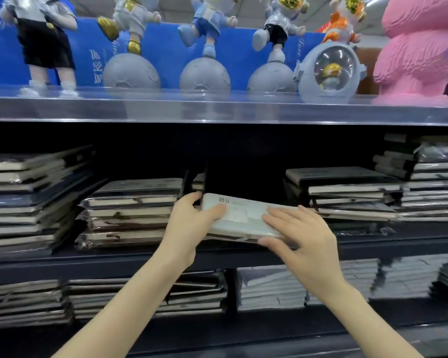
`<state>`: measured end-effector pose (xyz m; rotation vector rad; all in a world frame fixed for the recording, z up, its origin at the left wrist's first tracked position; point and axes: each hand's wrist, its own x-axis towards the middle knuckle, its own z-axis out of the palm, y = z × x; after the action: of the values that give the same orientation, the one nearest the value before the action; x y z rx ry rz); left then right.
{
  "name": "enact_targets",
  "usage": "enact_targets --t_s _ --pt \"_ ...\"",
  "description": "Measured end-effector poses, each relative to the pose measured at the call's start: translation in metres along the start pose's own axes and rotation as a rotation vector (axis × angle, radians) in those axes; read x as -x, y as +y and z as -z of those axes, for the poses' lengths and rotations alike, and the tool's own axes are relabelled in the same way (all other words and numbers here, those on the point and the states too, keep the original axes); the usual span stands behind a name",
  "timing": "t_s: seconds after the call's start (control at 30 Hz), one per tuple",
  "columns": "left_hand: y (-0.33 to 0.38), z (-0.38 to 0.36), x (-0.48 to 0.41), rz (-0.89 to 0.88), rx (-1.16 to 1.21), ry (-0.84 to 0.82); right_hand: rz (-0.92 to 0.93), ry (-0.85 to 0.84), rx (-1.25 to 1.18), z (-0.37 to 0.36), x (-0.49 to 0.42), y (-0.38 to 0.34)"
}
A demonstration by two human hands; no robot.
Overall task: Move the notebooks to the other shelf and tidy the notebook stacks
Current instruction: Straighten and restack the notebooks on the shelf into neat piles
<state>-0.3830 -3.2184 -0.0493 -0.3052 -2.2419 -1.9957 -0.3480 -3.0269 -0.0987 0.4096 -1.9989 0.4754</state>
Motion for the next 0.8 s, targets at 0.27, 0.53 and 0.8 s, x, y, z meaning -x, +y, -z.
enact_targets --t_s 0.27,0.53,0.8 --pt "0.012 -0.006 0.021 -0.074 0.260 0.121 -0.657 -0.124 -0.152 0.016 -0.007 -0.006" --pt "0.027 0.070 0.034 -0.136 0.238 0.204 -0.719 0.027 -0.651 -0.007 -0.043 -0.062" --pt "0.029 0.192 0.030 -0.183 0.224 0.485 -0.628 -0.074 -0.855 -0.088 -0.092 -0.158"
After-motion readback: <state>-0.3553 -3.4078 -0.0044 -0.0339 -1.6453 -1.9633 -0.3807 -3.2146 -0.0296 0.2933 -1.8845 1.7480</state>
